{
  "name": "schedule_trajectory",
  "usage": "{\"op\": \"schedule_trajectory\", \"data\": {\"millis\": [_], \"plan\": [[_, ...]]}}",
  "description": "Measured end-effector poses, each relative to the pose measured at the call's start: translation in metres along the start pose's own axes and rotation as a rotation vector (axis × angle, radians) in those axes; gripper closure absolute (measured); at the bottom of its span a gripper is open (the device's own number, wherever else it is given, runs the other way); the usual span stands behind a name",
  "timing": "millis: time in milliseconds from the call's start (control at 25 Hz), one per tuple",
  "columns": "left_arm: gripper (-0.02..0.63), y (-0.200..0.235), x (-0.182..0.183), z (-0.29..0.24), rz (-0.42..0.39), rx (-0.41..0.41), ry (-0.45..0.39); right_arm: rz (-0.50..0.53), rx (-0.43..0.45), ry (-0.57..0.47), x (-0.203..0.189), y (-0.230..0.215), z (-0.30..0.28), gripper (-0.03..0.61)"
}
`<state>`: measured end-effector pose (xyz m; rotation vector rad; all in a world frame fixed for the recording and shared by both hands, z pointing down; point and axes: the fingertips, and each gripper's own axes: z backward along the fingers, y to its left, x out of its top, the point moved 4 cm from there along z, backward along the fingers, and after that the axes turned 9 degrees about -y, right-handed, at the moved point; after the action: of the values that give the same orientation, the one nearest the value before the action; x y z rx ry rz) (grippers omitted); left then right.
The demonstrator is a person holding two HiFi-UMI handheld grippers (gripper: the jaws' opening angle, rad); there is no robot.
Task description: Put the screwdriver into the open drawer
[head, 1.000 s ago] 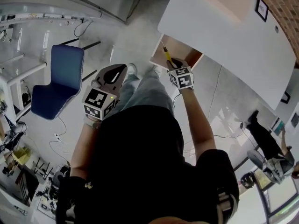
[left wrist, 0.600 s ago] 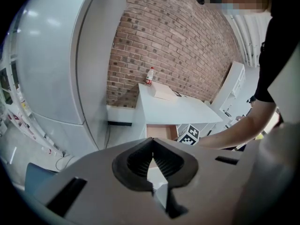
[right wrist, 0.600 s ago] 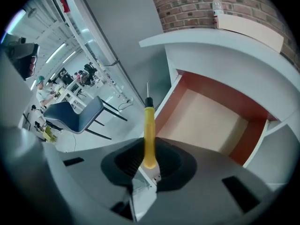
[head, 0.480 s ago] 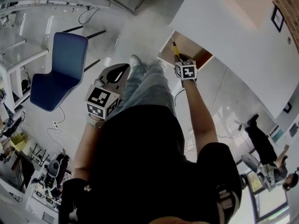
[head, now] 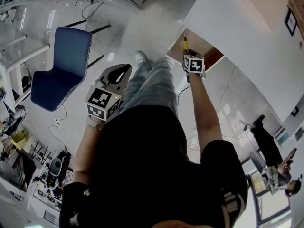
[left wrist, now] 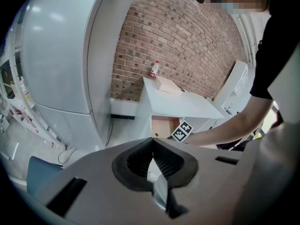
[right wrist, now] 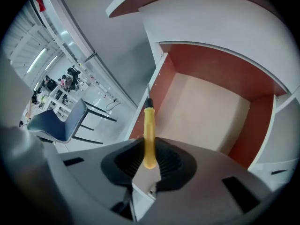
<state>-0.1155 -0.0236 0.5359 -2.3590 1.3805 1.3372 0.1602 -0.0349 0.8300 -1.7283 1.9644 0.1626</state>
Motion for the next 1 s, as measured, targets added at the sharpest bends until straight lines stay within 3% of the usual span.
{"op": "schedule_trajectory", "data": {"millis": [480, 1000], "plan": [[0.611, -0.004, -0.005, 0.008, -0.005, -0.016, 0.026, -0.069, -0.07, -0.052, 0.002, -0.007, 0.001, 0.5], [0.611, -0.009, -0.012, 0.016, 0.007, 0.001, 0.05, -0.096, -0.076, 0.053, -0.01, -0.02, -0.018, 0.497]]}}
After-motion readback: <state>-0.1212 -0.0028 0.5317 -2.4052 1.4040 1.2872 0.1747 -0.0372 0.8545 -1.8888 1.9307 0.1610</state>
